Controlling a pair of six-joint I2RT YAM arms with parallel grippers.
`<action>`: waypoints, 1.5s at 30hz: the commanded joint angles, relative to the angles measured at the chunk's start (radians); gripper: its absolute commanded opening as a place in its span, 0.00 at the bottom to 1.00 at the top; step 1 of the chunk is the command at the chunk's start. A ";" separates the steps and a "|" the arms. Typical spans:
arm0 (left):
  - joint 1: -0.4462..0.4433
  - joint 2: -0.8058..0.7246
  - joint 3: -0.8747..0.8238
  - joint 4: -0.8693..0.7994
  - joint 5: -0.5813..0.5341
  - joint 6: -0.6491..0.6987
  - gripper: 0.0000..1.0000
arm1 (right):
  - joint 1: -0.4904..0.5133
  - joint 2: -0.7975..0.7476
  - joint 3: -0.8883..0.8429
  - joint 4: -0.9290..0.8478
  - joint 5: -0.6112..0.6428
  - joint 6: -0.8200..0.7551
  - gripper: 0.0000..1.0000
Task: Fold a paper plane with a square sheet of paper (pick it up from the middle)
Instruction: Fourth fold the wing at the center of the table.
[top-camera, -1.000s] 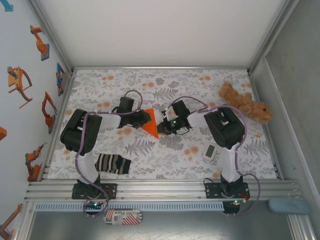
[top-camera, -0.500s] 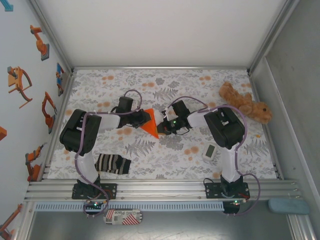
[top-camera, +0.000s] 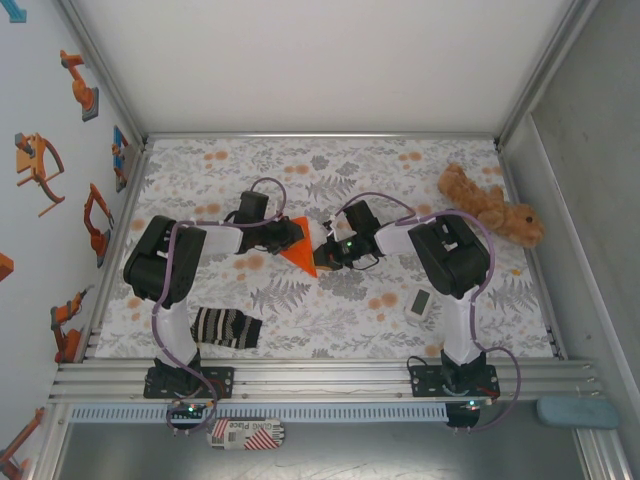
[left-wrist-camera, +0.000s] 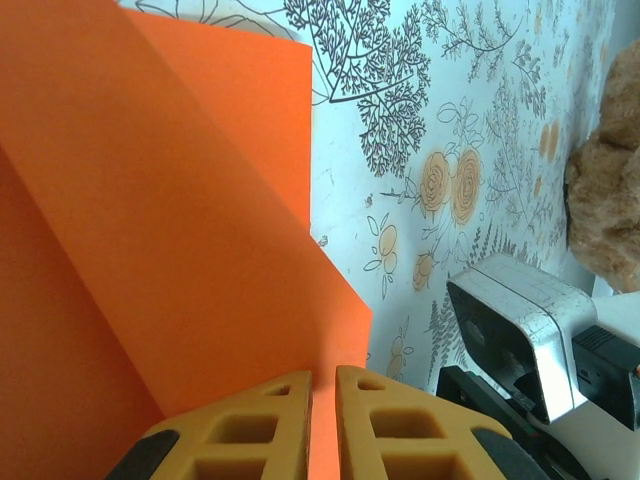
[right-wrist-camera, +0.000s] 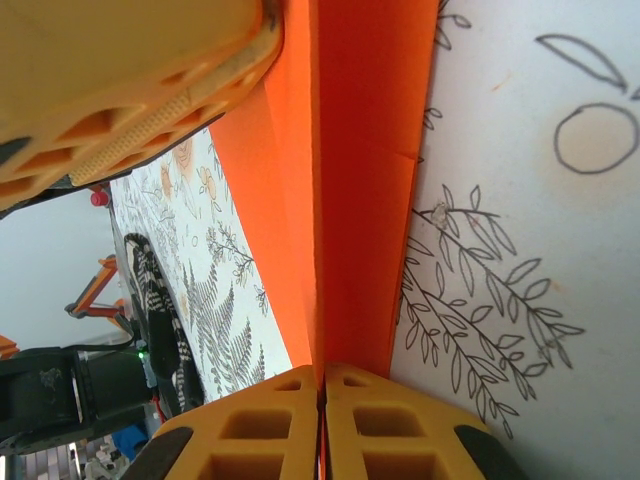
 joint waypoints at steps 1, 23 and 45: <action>-0.005 0.014 0.019 -0.017 0.008 0.020 0.14 | -0.007 0.055 -0.051 -0.106 0.166 -0.032 0.09; -0.005 0.049 0.027 -0.023 0.003 0.016 0.14 | -0.005 0.060 -0.051 -0.121 0.174 -0.042 0.06; -0.005 0.098 0.028 -0.135 -0.040 0.038 0.14 | -0.002 -0.088 -0.069 -0.121 0.069 -0.046 0.12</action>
